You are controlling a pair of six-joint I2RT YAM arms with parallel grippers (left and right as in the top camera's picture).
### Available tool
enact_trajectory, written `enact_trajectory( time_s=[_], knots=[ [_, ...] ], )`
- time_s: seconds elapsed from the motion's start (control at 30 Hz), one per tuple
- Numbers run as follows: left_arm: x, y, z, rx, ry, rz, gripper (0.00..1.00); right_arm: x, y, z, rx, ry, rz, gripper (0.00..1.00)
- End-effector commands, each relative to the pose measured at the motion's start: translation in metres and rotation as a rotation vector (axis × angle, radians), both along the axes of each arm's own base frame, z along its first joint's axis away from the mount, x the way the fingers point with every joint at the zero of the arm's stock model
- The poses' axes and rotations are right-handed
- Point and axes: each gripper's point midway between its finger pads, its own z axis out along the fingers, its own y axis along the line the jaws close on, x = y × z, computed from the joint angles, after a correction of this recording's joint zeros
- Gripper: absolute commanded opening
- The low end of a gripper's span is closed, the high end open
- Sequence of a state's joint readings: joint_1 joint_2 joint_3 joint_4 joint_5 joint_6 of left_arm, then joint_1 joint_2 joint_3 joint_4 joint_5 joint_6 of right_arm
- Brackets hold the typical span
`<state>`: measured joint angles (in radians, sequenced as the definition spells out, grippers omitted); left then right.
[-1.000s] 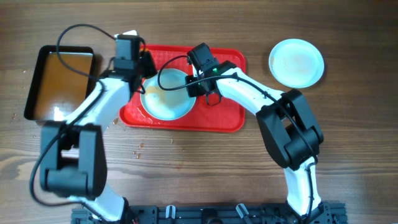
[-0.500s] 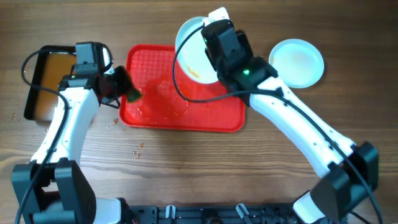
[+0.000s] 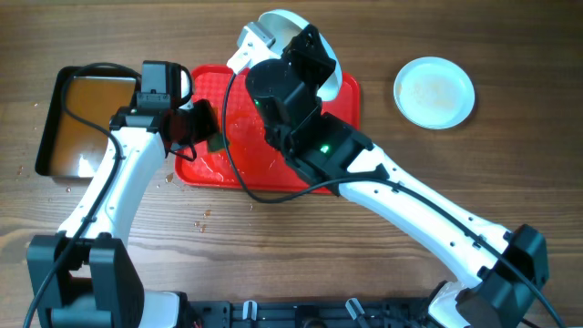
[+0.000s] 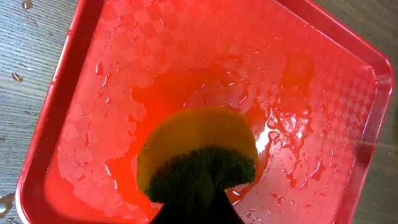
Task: Clean dirty plates on tray and stack at the side
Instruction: 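Lift the plate with the right gripper and stack it on the pile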
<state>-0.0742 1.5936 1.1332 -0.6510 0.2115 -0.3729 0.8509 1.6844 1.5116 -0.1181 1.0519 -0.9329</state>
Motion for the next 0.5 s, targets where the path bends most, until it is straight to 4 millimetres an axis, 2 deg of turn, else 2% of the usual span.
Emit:
enact_trajectory(
  time_s=[0.0, 0.03, 0.07, 0.1, 0.13, 0.23, 0.3, 0.33, 0.47],
  knots=[
    [-0.001, -0.004, -0.004, -0.014, 0.012, -0.008, 0.04, 0.006, -0.024, -0.005, 0.195, -0.006, -0.071, 0.04],
    [-0.001, -0.004, -0.004, -0.014, 0.012, -0.008, 0.04, 0.010, -0.028, -0.019, 0.240, 0.042, -0.064, 0.04],
    [-0.001, -0.004, -0.004, -0.014, 0.011, -0.009, 0.04, 0.017, -0.040, -0.049, 0.346, 0.156, -0.055, 0.04],
    [-0.001, -0.004, -0.004, -0.014, 0.012, -0.008, 0.04, 0.023, -0.052, -0.067, 0.457, 0.224, -0.079, 0.04],
    [-0.001, -0.004, -0.004, -0.014, 0.012, -0.009, 0.04, 0.031, -0.077, -0.081, 0.592, 0.263, -0.145, 0.04],
    [-0.001, -0.004, -0.004, -0.014, 0.012, -0.008, 0.04, 0.049, -0.137, -0.105, 0.950, 0.322, -0.313, 0.04],
    [-0.001, -0.004, -0.004, -0.014, 0.012, -0.008, 0.04, 0.055, -0.194, -0.124, 1.218, 0.397, -0.415, 0.04],
    [-0.001, -0.004, -0.004, -0.014, 0.011, -0.009, 0.04, 0.056, -0.220, -0.131, 1.292, 0.397, -0.464, 0.04],
    [-0.001, -0.004, -0.004, -0.014, 0.011, -0.008, 0.04, 0.043, -0.321, -0.170, 1.425, 0.328, -0.724, 0.04]
  ],
)
